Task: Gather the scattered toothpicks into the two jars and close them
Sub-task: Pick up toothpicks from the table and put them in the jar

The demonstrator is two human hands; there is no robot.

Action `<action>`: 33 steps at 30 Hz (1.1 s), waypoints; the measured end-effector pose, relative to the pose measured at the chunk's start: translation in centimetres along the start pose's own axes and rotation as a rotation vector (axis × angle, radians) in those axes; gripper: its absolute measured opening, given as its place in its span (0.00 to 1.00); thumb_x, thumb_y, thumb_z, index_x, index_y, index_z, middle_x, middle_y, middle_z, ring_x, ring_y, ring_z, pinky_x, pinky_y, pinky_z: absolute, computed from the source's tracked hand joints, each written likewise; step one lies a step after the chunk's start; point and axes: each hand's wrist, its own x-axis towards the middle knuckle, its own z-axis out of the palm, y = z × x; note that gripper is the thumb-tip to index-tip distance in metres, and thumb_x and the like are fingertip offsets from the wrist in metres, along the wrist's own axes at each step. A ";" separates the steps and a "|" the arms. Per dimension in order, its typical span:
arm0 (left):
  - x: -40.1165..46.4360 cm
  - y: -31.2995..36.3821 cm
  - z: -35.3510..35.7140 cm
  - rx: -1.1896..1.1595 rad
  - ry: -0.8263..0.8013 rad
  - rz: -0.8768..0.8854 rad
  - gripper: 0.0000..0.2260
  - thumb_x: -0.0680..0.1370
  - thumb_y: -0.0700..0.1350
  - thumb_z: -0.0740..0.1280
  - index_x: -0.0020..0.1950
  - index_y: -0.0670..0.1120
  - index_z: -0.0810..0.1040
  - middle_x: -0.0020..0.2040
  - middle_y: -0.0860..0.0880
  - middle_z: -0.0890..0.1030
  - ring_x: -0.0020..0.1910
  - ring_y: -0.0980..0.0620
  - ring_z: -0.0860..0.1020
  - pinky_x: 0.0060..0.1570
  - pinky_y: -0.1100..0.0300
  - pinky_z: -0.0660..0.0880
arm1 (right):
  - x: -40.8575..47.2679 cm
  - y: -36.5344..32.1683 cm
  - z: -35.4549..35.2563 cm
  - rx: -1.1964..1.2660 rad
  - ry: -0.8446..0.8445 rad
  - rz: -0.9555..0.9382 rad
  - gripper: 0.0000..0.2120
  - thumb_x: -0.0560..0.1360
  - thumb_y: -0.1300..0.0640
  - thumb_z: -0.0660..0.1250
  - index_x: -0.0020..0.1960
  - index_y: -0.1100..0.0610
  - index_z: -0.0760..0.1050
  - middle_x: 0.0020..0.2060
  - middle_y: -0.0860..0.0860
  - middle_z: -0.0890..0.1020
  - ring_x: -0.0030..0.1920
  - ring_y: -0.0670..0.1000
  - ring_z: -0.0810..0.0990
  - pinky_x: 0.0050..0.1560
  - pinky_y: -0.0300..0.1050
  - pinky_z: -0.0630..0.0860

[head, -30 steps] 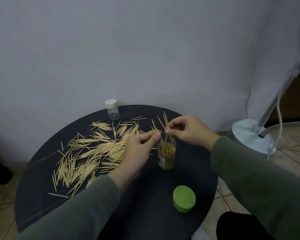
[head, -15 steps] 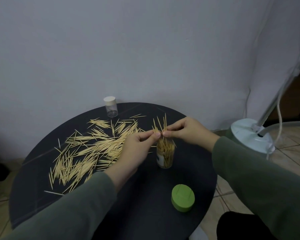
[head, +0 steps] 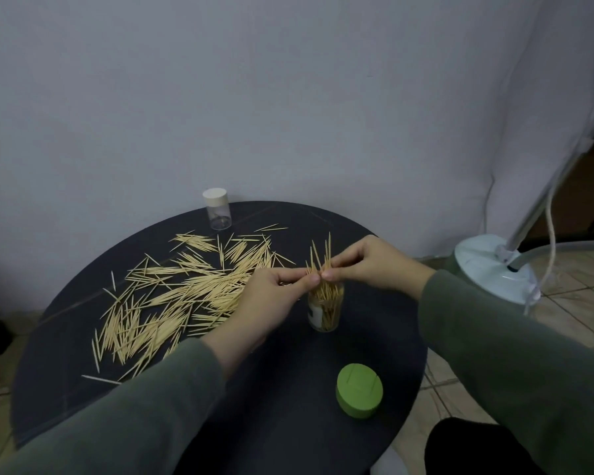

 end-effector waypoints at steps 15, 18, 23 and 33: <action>-0.4 0.5 -0.5 0.558 0.027 0.360 0.17 0.78 0.51 0.66 0.67 0.54 0.74 0.55 0.57 0.77 0.49 0.61 0.73 0.47 0.69 0.69 | -0.8 0.5 -1.4 -0.176 -0.139 0.004 0.19 0.68 0.47 0.74 0.58 0.49 0.81 0.48 0.45 0.82 0.51 0.42 0.78 0.53 0.37 0.73; -0.7 0.4 -0.3 0.649 -0.028 0.391 0.21 0.80 0.52 0.63 0.72 0.54 0.69 0.60 0.57 0.76 0.59 0.60 0.70 0.56 0.65 0.66 | -0.8 0.5 -1.3 -0.216 -0.120 -0.026 0.21 0.68 0.48 0.75 0.60 0.48 0.80 0.45 0.41 0.82 0.43 0.35 0.77 0.41 0.28 0.68; -1.1 0.4 -0.1 0.734 -0.083 0.467 0.23 0.80 0.53 0.62 0.75 0.53 0.64 0.62 0.54 0.75 0.61 0.60 0.67 0.61 0.61 0.67 | -0.7 0.3 -1.5 -0.307 -0.181 -0.011 0.35 0.64 0.45 0.77 0.69 0.45 0.71 0.46 0.38 0.80 0.42 0.31 0.73 0.44 0.29 0.65; -0.7 0.9 -0.9 0.988 -0.160 0.511 0.25 0.79 0.59 0.59 0.75 0.59 0.61 0.72 0.50 0.68 0.69 0.55 0.66 0.67 0.55 0.67 | 0.1 0.4 -0.3 -0.392 -0.188 0.028 0.21 0.63 0.39 0.76 0.53 0.46 0.81 0.45 0.42 0.82 0.48 0.41 0.77 0.50 0.43 0.74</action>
